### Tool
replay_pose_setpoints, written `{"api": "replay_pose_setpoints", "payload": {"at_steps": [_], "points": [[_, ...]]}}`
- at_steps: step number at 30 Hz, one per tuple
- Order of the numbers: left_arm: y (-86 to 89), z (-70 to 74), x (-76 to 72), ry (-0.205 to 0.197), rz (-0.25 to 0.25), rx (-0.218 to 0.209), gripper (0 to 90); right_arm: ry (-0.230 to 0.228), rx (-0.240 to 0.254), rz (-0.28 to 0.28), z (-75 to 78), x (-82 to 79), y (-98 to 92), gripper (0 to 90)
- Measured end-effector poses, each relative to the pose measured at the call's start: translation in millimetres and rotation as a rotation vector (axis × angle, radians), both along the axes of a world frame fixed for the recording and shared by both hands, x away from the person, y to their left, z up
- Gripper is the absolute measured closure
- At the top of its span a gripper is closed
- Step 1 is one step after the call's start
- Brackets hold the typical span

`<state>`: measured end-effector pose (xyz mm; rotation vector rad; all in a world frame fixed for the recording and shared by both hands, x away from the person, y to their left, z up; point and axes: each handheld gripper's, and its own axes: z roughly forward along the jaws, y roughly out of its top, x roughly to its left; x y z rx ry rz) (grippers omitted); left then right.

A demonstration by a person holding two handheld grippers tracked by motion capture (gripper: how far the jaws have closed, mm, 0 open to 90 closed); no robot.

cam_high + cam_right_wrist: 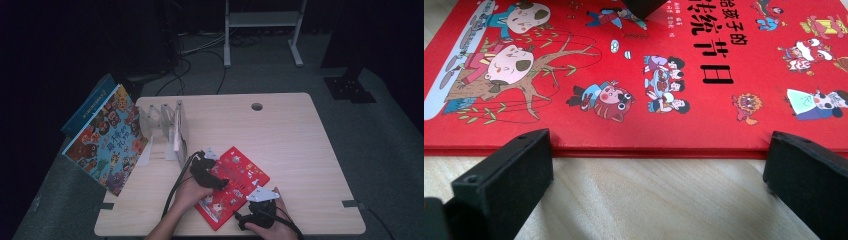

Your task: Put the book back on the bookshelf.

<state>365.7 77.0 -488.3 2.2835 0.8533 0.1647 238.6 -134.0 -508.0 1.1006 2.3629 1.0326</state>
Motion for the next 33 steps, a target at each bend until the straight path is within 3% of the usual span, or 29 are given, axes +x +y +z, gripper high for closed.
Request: {"api": "replay_pose_setpoints", "payload": {"at_steps": [8,15,21,28,33], "points": [[3.3,11.0,-0.5,-0.001,-0.016,-0.017,0.0,0.000,-0.001,0.004,0.1,-0.2,-0.5,0.0],[7.0,26.4,-2.5,0.005,-0.019,-0.065,0.0,-0.002,-0.002,0.008,-0.1,-0.5,-1.4,0.0],[8.4,46.3,-4.7,0.005,-0.070,-0.053,0.5,0.001,0.001,0.012,0.0,-0.7,-2.0,0.0],[12.5,74.8,-11.3,-0.007,-0.139,-0.095,3.6,-0.001,0.001,0.017,-0.1,-1.0,-2.9,0.0],[11.9,90.9,-14.4,-0.021,-0.198,-0.072,8.0,-0.002,0.004,0.017,-0.3,-1.1,-3.0,0.0]]}}
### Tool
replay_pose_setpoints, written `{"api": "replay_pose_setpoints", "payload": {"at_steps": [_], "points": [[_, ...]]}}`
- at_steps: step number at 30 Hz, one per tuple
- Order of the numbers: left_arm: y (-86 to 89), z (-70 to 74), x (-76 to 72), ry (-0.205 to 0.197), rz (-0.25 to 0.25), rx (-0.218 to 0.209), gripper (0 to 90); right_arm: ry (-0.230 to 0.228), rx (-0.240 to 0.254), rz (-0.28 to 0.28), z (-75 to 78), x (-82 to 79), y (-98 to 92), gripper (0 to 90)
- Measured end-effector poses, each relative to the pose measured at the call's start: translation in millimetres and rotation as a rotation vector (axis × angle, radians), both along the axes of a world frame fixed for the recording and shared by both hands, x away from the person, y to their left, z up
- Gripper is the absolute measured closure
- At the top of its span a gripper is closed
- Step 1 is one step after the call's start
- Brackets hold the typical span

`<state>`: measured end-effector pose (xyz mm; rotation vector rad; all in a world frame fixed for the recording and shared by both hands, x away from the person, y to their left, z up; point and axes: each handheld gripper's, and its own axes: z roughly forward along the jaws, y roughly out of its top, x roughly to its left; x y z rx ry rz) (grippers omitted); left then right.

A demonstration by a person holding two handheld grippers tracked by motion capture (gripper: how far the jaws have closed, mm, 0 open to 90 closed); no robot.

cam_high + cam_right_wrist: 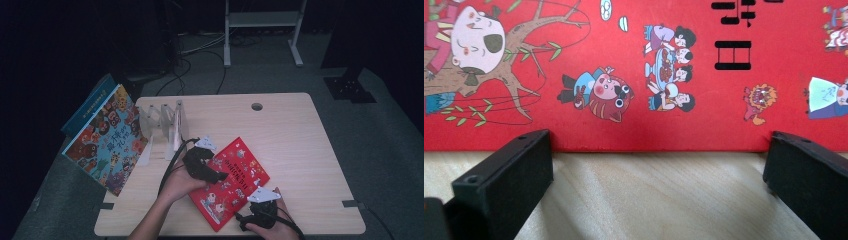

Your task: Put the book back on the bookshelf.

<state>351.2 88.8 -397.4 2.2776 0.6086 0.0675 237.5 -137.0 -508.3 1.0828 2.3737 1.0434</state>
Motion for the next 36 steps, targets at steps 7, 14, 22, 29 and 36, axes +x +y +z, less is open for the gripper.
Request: {"api": "replay_pose_setpoints", "payload": {"at_steps": [7,14,22,29,36], "points": [[1.4,21.8,-6.4,-0.007,-0.064,-0.057,17.1,-0.002,-0.002,0.000,-0.1,0.0,-0.3,0.0],[4.8,34.8,-11.3,-0.027,-0.113,-0.122,34.8,-0.003,0.000,0.001,-0.2,-0.5,-0.6,0.0],[7.5,38.2,-13.3,-0.037,-0.133,-0.160,46.0,-0.008,0.002,0.005,-0.5,-0.8,-1.3,0.0],[7.4,36.5,-18.7,-0.019,-0.169,-0.133,57.7,-0.012,0.004,-0.009,-0.8,-1.0,-0.3,0.0],[6.0,35.8,-20.4,0.003,-0.186,-0.096,62.2,-0.012,0.004,-0.010,-0.9,-1.1,-0.3,0.0]]}}
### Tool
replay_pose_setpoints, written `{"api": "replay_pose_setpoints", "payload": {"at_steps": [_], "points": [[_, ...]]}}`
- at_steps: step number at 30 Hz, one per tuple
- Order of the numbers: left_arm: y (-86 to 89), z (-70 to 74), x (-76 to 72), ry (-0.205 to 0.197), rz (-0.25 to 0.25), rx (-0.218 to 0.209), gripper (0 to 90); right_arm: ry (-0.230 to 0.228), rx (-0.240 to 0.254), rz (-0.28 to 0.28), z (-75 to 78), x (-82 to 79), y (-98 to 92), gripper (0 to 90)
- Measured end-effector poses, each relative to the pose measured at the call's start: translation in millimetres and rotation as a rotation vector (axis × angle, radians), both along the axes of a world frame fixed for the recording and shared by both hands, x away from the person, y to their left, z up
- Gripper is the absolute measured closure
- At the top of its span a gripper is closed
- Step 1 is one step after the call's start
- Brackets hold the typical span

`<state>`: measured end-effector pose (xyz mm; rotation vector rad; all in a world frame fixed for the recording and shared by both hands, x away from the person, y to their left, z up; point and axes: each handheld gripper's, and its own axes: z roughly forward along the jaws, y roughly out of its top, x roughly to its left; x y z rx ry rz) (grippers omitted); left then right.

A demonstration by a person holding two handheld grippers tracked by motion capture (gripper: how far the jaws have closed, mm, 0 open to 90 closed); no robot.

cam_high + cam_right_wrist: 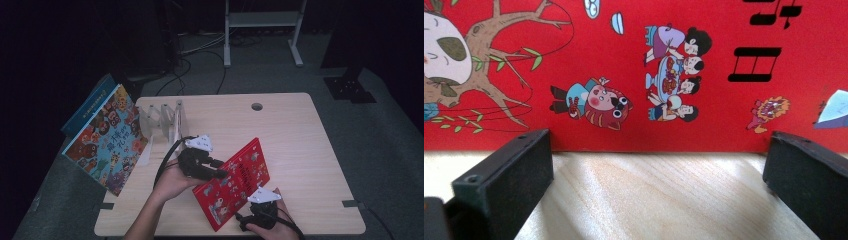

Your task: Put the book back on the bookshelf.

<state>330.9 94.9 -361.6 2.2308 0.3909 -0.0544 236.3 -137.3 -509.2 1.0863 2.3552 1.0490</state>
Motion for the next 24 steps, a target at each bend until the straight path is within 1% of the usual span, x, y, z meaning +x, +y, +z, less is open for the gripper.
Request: {"api": "replay_pose_setpoints", "payload": {"at_steps": [3,6,8,11,12,14,15,16,17,19,20,21,24], "points": [[0.1,0.1,0.9,0.006,0.004,0.004,64.2,-0.003,-0.001,0.002,-0.1,0.2,-0.1,0.0],[0.7,0.3,1.5,-0.012,0.012,0.025,65.6,-0.001,0.000,0.000,0.0,0.1,-0.1,0.0],[1.4,-0.1,2.4,-0.019,0.027,0.038,66.7,-0.001,0.000,0.001,0.1,0.0,-0.1,0.0],[3.5,-0.1,5.8,-0.007,0.023,0.037,68.2,0.003,-0.004,0.012,0.5,0.4,-1.5,0.0],[4.1,0.2,7.0,-0.002,0.022,0.029,68.9,0.007,-0.004,0.012,0.9,1.0,-2.2,0.7],[6.1,2.9,10.3,-0.002,0.017,0.032,70.7,0.008,-0.003,0.011,3.4,2.1,-7.3,9.9],[7.0,4.2,11.5,-0.003,0.011,0.035,72.0,0.011,-0.008,0.037,4.9,3.9,-11.3,11.9],[8.5,6.3,13.0,-0.003,0.006,0.033,73.0,0.013,-0.009,0.049,5.6,5.1,-13.2,13.3],[9.3,7.8,13.9,-0.005,0.004,0.035,74.4,0.015,-0.007,0.050,5.8,7.1,-16.4,12.9],[11.4,11.9,15.8,-0.009,0.001,0.043,76.3,0.016,-0.002,0.034,5.7,9.7,-21.4,13.1],[13.0,14.3,16.8,-0.013,-0.009,0.047,77.2,0.015,-0.002,0.032,5.9,11.3,-24.1,13.5],[13.9,16.0,17.3,-0.013,-0.016,0.049,78.0,0.025,0.000,0.027,6.9,12.9,-27.8,13.8],[15.9,20.0,18.2,-0.017,-0.030,0.067,79.2,0.001,0.007,0.020,10.9,16.5,-37.2,16.2]]}}
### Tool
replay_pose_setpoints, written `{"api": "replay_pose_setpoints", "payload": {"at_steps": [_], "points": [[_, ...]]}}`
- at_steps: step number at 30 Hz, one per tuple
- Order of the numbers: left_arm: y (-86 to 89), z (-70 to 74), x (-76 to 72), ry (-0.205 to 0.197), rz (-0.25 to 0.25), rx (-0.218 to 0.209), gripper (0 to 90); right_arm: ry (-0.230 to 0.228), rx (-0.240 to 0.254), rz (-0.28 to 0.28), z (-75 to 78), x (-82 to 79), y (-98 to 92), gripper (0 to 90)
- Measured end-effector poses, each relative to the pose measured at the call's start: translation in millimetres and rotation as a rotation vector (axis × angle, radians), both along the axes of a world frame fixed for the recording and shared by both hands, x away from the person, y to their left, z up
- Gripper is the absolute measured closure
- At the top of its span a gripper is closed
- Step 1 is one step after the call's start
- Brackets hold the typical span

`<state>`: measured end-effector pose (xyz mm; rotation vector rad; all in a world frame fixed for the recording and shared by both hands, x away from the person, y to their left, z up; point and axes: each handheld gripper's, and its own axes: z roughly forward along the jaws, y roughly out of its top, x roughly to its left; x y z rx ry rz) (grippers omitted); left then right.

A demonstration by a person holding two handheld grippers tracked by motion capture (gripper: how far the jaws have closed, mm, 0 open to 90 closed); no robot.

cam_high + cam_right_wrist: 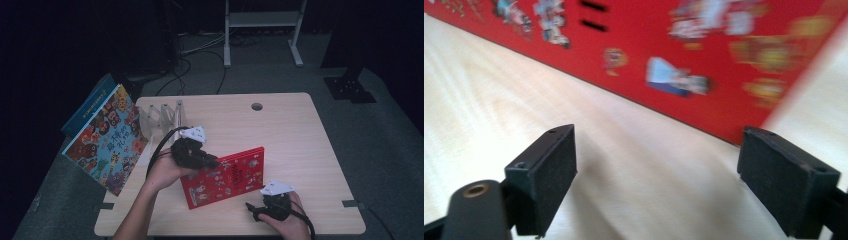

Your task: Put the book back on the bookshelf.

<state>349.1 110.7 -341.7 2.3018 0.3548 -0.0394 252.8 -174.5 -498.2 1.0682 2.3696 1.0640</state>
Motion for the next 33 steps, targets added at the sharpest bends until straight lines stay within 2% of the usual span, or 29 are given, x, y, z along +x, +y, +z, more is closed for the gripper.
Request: {"api": "replay_pose_setpoints", "payload": {"at_steps": [4,7,10,14,16,17,20,23,26,28,33], "points": [[1.4,3.9,0.1,-0.002,-0.027,0.021,79.8,-0.043,0.037,0.003,8.0,10.6,-13.1,20.1],[2.7,5.7,-0.5,-0.010,-0.054,0.037,79.9,-0.036,0.079,0.019,9.5,21.9,-17.5,21.7],[4.3,6.0,-0.3,-0.010,-0.062,0.038,79.8,-0.029,0.093,0.049,10.7,27.6,-14.8,22.6],[5.5,6.1,-0.4,-0.011,-0.069,0.039,79.6,-0.042,0.087,0.091,10.9,32.3,-6.5,24.6],[5.5,6.2,-0.9,-0.019,-0.074,0.044,79.2,-0.035,0.093,0.109,10.1,32.4,-3.4,26.4],[5.4,6.5,-0.9,-0.019,-0.079,0.046,79.0,-0.031,0.091,0.112,9.4,31.3,-1.1,24.6],[3.6,8.1,-1.6,-0.021,-0.079,0.055,76.1,-0.044,0.070,0.111,8.8,28.8,2.4,24.6],[-0.8,10.9,-2.0,-0.033,-0.076,0.089,71.9,-0.027,0.087,0.113,9.1,26.5,3.1,25.3],[-4.5,12.5,-0.8,-0.030,-0.078,0.102,68.9,-0.030,0.098,0.122,7.8,22.5,5.7,25.5],[-7.2,14.4,-0.6,-0.025,-0.082,0.106,66.8,-0.029,0.096,0.130,7.7,19.6,7.1,25.5],[-19.4,18.6,-2.4,-0.028,-0.100,0.147,62.0,-0.035,0.088,0.145,7.4,14.3,10.7,25.2]]}}
